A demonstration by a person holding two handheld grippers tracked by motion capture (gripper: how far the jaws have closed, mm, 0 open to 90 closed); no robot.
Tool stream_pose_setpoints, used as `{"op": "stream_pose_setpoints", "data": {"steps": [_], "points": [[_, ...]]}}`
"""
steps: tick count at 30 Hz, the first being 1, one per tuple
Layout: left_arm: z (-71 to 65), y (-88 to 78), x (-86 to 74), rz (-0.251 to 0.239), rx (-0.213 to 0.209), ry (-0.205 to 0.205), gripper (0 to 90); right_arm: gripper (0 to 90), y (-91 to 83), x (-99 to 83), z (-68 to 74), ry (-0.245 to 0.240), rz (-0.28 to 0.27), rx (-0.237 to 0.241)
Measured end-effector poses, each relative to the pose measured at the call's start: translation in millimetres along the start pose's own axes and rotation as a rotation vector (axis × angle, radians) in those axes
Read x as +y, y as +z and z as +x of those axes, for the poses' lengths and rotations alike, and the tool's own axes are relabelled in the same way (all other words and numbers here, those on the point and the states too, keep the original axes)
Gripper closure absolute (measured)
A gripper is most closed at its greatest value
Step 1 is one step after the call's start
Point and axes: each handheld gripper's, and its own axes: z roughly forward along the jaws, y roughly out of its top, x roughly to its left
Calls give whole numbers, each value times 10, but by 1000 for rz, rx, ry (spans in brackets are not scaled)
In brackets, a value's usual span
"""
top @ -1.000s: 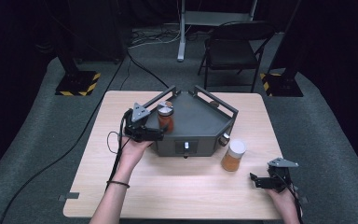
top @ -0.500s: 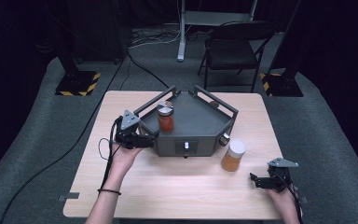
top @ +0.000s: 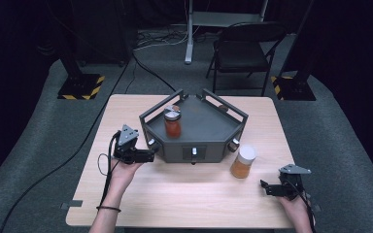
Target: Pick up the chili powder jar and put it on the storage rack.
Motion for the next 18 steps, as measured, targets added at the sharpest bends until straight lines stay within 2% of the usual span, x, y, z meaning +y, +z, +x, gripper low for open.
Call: {"op": "stream_pose_setpoints", "data": {"steps": [6,10,18], "points": [[25,-37,-154,-8,-7,-3,2,41,0,0,0,0,0,0],[24,-59,-257,-13,3,-10,2,41,0,0,0,0,0,0],[46,-79,-442,4,8,-26,2,41,0,0,0,0,0,0]]}}
